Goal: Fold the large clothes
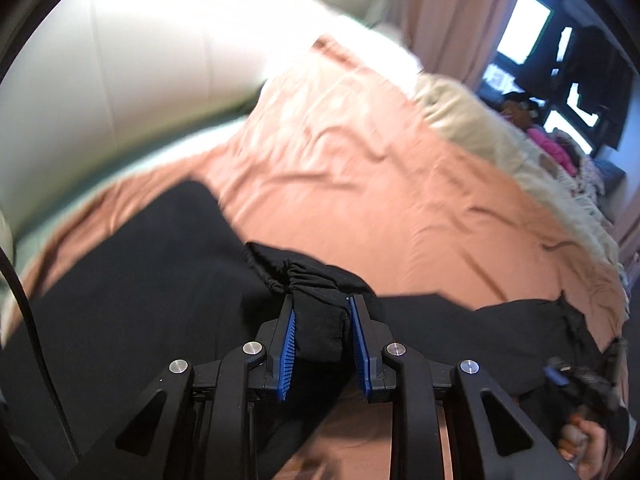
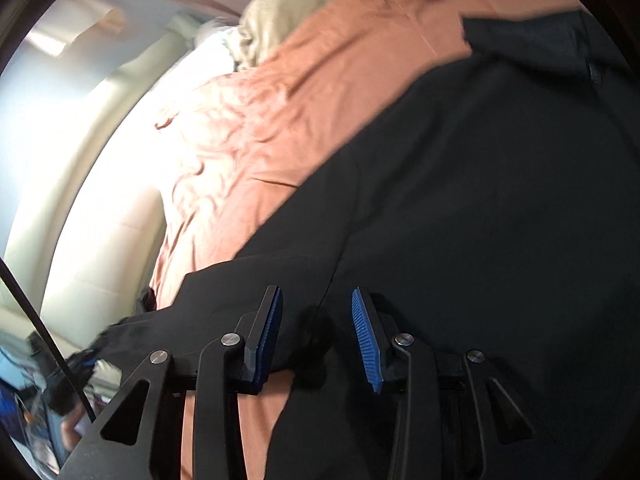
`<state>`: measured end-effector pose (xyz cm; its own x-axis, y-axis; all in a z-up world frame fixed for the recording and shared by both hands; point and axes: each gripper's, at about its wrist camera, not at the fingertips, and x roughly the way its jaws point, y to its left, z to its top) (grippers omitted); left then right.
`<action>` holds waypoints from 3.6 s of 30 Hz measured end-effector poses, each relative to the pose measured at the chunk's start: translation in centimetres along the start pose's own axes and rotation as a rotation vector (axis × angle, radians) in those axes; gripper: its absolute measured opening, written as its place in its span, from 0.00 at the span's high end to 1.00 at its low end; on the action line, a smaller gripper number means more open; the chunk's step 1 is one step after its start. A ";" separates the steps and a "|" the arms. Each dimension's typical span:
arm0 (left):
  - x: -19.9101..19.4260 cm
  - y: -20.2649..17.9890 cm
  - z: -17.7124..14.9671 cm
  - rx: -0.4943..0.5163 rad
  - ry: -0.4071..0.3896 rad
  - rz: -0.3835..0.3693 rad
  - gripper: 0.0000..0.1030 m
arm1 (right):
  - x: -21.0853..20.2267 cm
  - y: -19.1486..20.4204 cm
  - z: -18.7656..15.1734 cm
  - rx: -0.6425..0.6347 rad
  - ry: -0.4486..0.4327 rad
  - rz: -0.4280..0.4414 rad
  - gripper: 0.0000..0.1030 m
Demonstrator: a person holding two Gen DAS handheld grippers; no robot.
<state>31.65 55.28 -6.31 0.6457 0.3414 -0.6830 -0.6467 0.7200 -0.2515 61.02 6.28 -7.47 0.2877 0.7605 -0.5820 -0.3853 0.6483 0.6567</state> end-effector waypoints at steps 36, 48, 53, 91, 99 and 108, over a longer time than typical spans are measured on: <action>-17.8 -41.9 3.7 0.536 -0.209 -0.574 0.90 | -22.5 -8.9 -5.8 0.131 -0.237 -0.123 0.31; -12.2 -53.6 -2.6 0.671 -0.016 -0.780 0.90 | -24.8 -13.8 -4.9 0.299 -0.341 -0.105 0.31; -7.1 -57.2 -9.5 0.748 0.181 -0.812 0.20 | -26.6 -16.4 -5.4 0.400 -0.403 -0.116 0.31; 14.1 -30.4 -13.8 0.318 0.357 -0.183 0.37 | -23.6 -21.1 -5.7 0.500 -0.393 -0.220 0.93; 12.4 -28.3 -14.5 0.264 0.371 -0.113 0.43 | -24.8 -20.6 -6.7 0.508 -0.387 -0.210 0.92; 5.7 -30.1 -14.3 0.257 0.308 -0.208 0.34 | -26.5 -20.9 -6.7 0.502 -0.402 -0.134 0.55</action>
<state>48.97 26.93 -12.47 0.5751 0.0057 -0.8181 -0.3693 0.8941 -0.2533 55.61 -27.66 -8.97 0.6474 0.5629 -0.5139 0.1048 0.6021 0.7915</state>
